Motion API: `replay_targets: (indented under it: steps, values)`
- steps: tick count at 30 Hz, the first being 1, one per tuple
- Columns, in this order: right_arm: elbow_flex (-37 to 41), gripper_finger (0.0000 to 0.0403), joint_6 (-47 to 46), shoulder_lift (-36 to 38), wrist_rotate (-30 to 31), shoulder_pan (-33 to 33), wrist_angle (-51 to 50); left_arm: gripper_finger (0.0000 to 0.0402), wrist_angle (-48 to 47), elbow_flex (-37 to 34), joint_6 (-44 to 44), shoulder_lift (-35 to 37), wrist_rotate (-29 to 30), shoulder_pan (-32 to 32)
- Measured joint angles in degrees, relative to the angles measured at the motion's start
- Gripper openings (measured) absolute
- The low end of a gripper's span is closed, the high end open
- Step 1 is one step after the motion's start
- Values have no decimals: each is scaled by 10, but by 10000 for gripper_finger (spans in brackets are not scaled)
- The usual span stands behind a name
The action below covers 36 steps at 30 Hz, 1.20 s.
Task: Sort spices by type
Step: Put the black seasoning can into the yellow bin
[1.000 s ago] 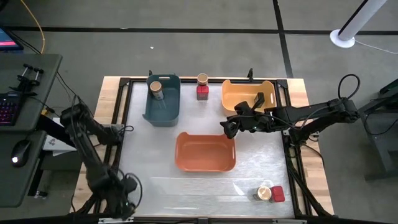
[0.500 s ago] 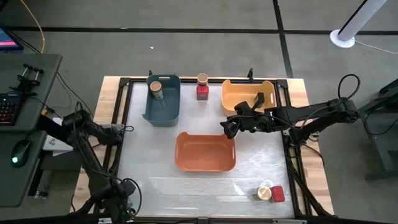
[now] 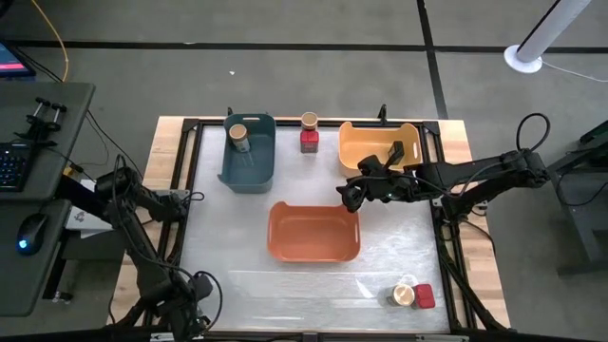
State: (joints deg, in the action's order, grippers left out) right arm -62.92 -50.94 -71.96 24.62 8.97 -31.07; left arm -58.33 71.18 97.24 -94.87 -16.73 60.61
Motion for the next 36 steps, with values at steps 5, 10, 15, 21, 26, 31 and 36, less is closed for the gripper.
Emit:
replay_targets:
  steps: [5, 10, 15, 21, 26, 31, 36]
  values:
    - [0, 232, 0, 0, 0, 0, 0, 0, -10, 0, -28, 0, 5, 0]
    - [0, 232, 0, 0, 0, 0, 0, 0, -1, -14, -35, 0, 6, 0]
    - [0, 232, 0, 0, 0, 0, 0, 0, 9, -21, -62, 0, 9, 0]
    - [0, 232, 0, 0, 2, 0, 0, 0, 4, -20, -130, -2, 35, 1]
    - [0, 232, 0, 0, 2, 0, 0, 0, -38, -20, -188, -2, 73, -9]
    - [0, 232, 0, 0, 2, 0, 0, 0, -80, -21, -231, -2, 111, -30]
    - [0, 232, 0, 0, 2, 0, 0, 0, -116, -21, -277, -3, 175, -64]
